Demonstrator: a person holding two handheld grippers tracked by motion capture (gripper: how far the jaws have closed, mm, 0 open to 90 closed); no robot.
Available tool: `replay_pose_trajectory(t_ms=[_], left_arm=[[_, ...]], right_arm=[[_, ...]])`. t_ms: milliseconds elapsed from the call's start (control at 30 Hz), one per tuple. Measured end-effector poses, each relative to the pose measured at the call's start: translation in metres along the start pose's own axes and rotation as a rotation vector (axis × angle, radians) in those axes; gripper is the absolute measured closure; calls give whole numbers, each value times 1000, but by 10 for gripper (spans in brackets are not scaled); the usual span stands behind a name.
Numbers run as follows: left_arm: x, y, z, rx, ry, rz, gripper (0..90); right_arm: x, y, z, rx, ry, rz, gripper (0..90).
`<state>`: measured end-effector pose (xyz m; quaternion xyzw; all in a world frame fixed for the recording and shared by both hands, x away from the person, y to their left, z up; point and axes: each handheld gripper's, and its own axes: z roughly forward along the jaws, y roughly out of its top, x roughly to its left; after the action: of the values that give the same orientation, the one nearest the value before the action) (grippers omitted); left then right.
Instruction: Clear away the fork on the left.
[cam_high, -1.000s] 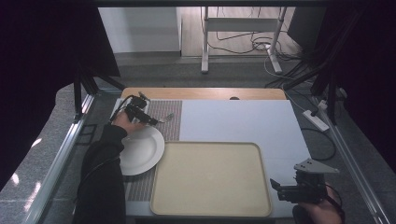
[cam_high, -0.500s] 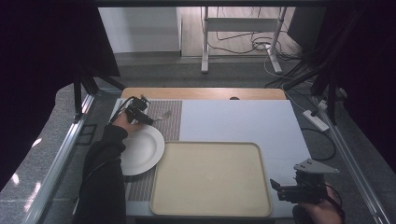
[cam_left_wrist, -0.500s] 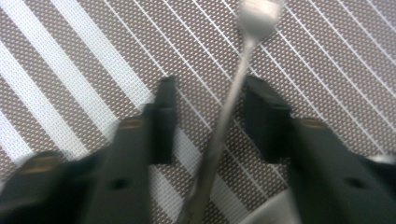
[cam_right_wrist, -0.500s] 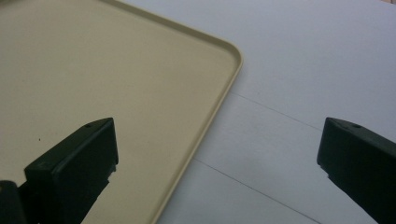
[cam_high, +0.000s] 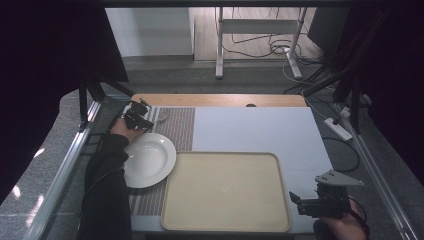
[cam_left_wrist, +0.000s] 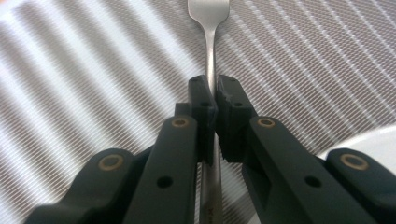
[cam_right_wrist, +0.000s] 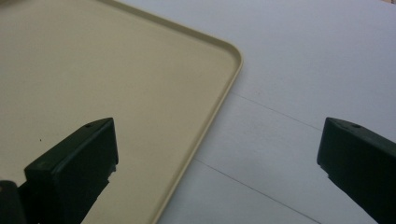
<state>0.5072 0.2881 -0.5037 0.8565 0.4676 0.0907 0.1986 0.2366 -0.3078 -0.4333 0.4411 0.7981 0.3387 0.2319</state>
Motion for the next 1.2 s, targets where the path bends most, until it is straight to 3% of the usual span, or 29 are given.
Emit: replay_pose_trajectory(t_ms=[267, 400, 667, 1200], left_arm=[[15, -16, -30, -29, 3, -54, 848], [12, -20, -43, -27, -6, -44, 848], [-8, -23, -57, -26, -22, -19, 848], [-60, -34, -60, -4, -91, 3, 847]], right_arm=[[0, 0, 0, -1, -1, 1, 0], [0, 0, 0, -1, 0, 1, 0], [1, 1, 0, 1, -2, -3, 0], [1, 0, 0, -2, 0, -8, 0]])
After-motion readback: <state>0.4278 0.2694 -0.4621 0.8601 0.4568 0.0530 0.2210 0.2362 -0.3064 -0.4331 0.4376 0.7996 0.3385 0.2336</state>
